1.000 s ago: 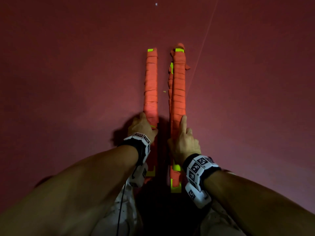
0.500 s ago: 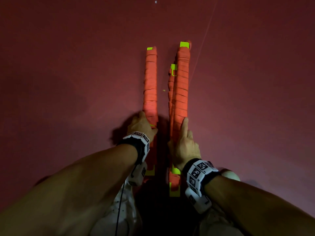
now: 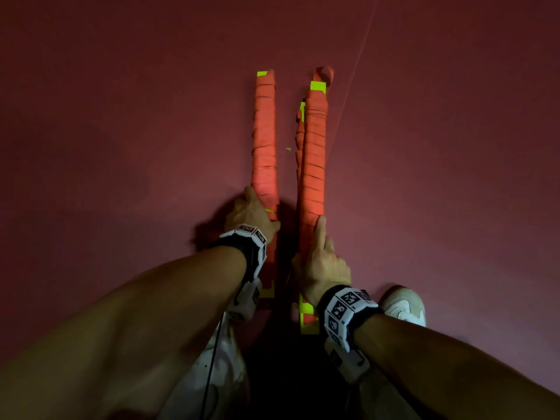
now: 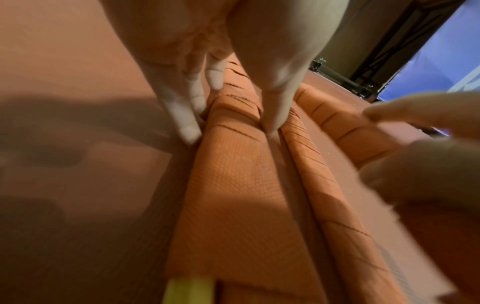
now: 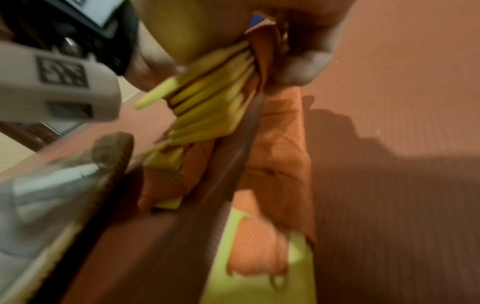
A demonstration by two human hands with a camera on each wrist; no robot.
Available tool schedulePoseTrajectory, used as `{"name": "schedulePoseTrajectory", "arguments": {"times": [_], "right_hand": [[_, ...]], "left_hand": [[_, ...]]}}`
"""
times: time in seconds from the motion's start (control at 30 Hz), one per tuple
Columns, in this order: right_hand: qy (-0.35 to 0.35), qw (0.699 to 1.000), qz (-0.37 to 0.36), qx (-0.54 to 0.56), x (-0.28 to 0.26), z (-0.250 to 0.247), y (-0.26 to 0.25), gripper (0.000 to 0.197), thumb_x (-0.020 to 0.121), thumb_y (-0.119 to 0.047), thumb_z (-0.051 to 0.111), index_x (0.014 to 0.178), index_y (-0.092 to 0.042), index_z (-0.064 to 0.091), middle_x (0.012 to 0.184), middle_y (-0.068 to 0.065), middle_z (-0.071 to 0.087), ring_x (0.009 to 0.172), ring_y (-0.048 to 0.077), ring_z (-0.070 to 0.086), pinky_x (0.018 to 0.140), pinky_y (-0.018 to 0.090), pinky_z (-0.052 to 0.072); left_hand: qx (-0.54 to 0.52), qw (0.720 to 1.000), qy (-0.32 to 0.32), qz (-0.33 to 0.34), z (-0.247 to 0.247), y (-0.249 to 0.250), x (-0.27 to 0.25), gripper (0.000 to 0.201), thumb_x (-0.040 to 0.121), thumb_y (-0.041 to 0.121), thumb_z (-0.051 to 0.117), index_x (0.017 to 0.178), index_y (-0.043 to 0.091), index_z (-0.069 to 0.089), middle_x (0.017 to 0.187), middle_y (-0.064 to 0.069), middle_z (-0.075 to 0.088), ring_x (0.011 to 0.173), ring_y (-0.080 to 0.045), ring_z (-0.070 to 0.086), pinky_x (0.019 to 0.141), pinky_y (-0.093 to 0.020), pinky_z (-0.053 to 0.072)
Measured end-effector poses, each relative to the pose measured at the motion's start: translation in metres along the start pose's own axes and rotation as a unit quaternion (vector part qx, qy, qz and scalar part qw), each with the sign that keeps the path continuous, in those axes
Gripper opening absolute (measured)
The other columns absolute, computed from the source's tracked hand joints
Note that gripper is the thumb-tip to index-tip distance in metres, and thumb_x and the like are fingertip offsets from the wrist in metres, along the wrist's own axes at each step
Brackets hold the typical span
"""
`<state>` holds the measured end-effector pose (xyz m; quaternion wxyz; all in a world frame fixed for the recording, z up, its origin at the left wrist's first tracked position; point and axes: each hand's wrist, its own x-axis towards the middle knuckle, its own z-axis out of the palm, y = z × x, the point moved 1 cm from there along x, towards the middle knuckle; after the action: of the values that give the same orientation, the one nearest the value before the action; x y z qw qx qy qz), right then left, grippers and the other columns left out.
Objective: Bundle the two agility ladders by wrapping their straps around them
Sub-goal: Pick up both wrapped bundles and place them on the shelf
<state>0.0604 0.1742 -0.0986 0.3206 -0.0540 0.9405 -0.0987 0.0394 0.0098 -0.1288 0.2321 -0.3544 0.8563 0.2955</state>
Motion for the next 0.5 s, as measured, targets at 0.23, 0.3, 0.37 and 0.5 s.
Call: {"name": "schedulePoseTrajectory", "arguments": {"times": [0.23, 0.3, 0.37, 0.5], "right_hand": [[-0.014, 0.999, 0.011, -0.033, 0.002, 0.008, 0.004, 0.09, 0.097, -0.044, 0.047, 0.156, -0.021, -0.016, 0.137, 0.007, 0.047, 0.115, 0.034, 0.056, 0.087, 0.043, 0.046], [-0.018, 0.999, 0.01, -0.03, -0.002, 0.011, 0.007, 0.093, 0.096, -0.046, 0.049, 0.156, -0.02, -0.017, 0.138, 0.008, 0.046, 0.113, 0.035, 0.058, 0.086, 0.043, 0.047], [-0.018, 0.999, 0.025, -0.03, -0.006, 0.016, 0.009, 0.097, 0.095, -0.048, 0.051, 0.156, -0.017, -0.018, 0.14, 0.008, 0.045, 0.114, 0.034, 0.059, 0.086, 0.042, 0.047], [-0.028, 0.998, 0.049, -0.028, -0.01, 0.027, 0.012, 0.098, 0.092, -0.053, 0.055, 0.155, -0.009, -0.006, 0.144, 0.009, 0.044, 0.119, 0.033, 0.057, 0.09, 0.043, 0.047]], "left_hand": [[-0.007, 1.0, 0.006, -0.001, 0.004, 0.0, -0.012, 0.085, 0.082, 0.036, 0.081, 0.145, 0.012, 0.029, 0.14, -0.016, 0.049, 0.124, -0.041, 0.055, 0.094, -0.046, 0.049], [-0.008, 1.0, 0.005, 0.002, 0.007, -0.001, -0.018, 0.081, 0.082, 0.034, 0.081, 0.142, 0.012, 0.03, 0.138, -0.014, 0.05, 0.123, -0.039, 0.056, 0.093, -0.045, 0.048], [-0.015, 1.0, 0.008, -0.004, 0.01, -0.002, -0.024, 0.082, 0.081, 0.033, 0.082, 0.141, 0.01, 0.031, 0.138, -0.015, 0.051, 0.123, -0.04, 0.056, 0.095, -0.046, 0.048], [-0.017, 1.0, -0.016, -0.019, 0.012, -0.005, -0.031, 0.078, 0.08, 0.034, 0.082, 0.137, 0.006, 0.036, 0.137, -0.017, 0.051, 0.122, -0.039, 0.056, 0.097, -0.044, 0.049]]}}
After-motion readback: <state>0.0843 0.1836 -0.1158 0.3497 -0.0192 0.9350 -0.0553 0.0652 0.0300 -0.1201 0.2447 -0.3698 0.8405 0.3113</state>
